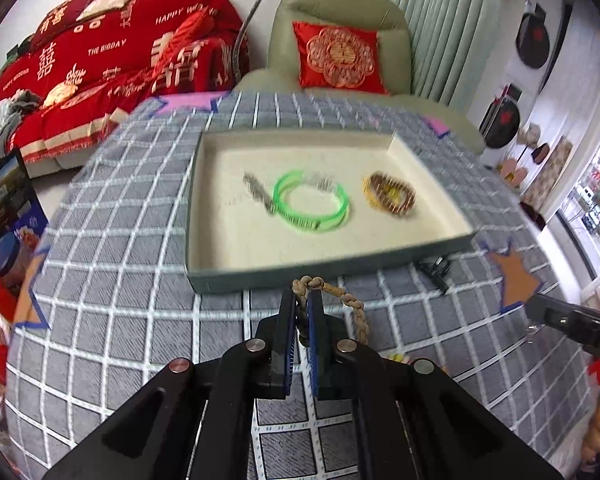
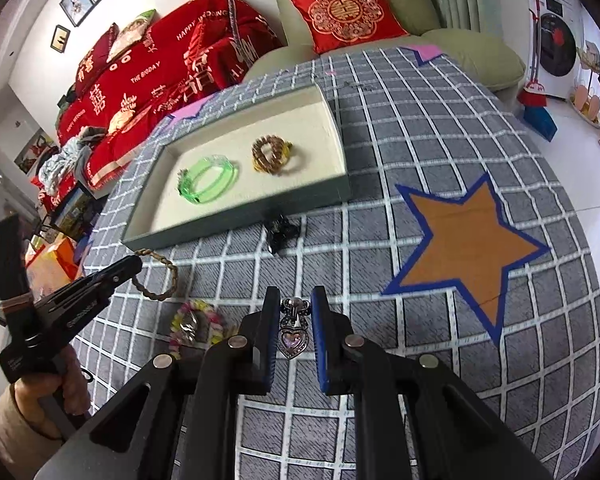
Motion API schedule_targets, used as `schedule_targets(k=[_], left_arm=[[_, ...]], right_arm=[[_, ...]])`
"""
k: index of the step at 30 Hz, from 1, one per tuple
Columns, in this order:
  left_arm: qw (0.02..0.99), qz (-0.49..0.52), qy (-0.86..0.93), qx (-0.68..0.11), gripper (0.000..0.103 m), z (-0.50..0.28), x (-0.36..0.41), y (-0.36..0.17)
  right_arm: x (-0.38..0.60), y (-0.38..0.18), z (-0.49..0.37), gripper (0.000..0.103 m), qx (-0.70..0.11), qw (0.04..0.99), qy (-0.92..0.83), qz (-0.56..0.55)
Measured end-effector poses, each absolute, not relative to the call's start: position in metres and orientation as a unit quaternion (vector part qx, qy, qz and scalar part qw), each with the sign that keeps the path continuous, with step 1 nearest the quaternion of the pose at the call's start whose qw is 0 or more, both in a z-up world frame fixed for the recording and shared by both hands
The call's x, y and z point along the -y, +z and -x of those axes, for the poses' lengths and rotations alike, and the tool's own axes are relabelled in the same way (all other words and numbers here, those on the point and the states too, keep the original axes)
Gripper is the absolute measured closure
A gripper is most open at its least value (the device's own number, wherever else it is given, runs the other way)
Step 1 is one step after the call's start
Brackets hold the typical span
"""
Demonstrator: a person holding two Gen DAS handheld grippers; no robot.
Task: Organize jewelry
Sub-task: 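Carry the rope bracelet and heart pendant into the tray and open both tools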
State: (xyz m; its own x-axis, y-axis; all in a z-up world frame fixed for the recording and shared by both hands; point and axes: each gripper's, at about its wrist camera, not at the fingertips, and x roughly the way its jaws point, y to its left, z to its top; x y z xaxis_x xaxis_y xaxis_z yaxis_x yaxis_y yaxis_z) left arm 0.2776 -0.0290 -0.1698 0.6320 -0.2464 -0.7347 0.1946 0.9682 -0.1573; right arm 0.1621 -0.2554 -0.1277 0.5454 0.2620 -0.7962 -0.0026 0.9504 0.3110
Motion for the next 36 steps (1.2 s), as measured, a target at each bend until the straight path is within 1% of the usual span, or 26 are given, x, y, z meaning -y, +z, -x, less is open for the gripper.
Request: schedule_targets(k=[4, 5, 8, 11, 17, 21, 28, 36], left_arm=[[0.910, 0.040, -0.134, -0.390, 0.086, -0.261, 0.013, -0.124], [0.911, 0.041, -0.136, -0.388, 0.086, -0.243, 0.015, -0.109], [0.916, 0.035, -0.134, -0.376, 0.086, -0.243, 0.014, -0.088], [0.917, 0.036, -0.133, -0.375, 0.086, -0.254, 0.011, -0.079], [0.917, 0.037, -0.121, -0.379, 0.086, -0.282, 0.011, -0.081], [0.912, 0.041, -0.111, -0.392, 0.086, -0.306, 0.012, -0.094], [0.904, 0.035, -0.093, -0.415, 0.086, -0.332, 0.016, -0.121], [0.901, 0.019, -0.073, -0.427, 0.086, -0.346, 0.017, -0.140]], right_arm=[[0.253, -0.113, -0.171, 0.086, -0.460, 0.873, 0.084, -0.138], [0.252, -0.109, -0.174, 0.086, -0.457, 0.874, 0.086, -0.138], [0.249, -0.099, -0.187, 0.086, -0.451, 0.877, 0.092, -0.137], [0.248, -0.091, -0.202, 0.086, -0.446, 0.877, 0.103, -0.146], [0.247, -0.087, -0.246, 0.086, -0.449, 0.873, 0.109, -0.156], [0.242, -0.092, -0.277, 0.086, -0.453, 0.873, 0.108, -0.149], [0.229, -0.116, -0.321, 0.086, -0.467, 0.866, 0.110, -0.142], [0.235, -0.146, -0.353, 0.086, -0.470, 0.870, 0.075, -0.129]])
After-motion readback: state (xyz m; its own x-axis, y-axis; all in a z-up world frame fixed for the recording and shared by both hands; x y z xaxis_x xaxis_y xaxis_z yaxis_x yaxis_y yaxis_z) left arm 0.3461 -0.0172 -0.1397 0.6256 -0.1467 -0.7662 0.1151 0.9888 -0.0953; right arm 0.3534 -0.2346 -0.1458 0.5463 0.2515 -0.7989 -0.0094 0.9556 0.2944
